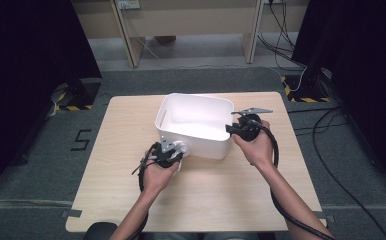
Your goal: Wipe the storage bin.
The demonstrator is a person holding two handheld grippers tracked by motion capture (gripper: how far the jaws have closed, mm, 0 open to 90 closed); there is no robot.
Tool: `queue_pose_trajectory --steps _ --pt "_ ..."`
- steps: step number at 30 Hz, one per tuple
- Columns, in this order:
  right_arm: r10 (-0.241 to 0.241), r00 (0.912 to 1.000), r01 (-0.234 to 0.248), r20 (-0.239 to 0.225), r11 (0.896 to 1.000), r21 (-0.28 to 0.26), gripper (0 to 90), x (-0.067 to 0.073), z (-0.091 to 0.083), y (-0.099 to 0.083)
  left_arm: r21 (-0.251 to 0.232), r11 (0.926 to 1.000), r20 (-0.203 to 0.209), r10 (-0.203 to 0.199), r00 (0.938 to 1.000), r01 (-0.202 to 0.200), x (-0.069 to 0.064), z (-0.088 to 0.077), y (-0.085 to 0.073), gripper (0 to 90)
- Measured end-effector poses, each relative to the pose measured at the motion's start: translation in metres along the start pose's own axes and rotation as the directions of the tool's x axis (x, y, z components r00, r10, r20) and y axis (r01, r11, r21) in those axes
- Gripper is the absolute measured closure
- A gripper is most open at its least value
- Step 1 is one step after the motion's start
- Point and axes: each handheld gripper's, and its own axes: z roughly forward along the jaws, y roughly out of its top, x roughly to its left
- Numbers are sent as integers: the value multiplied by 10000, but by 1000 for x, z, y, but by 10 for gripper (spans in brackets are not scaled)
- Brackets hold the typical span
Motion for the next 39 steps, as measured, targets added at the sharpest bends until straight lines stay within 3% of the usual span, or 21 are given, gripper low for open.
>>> queue_pose_trajectory --steps 26,39 --pt "-16 10000 16 24 10000 -20 686 0 0 0 644 9979 -51 36 10000 -33 1 20 -13 731" --pt "5 10000 -5 16 10000 0 686 0 0 0 855 9963 65 113 9999 -118 -6 27 -15 731"
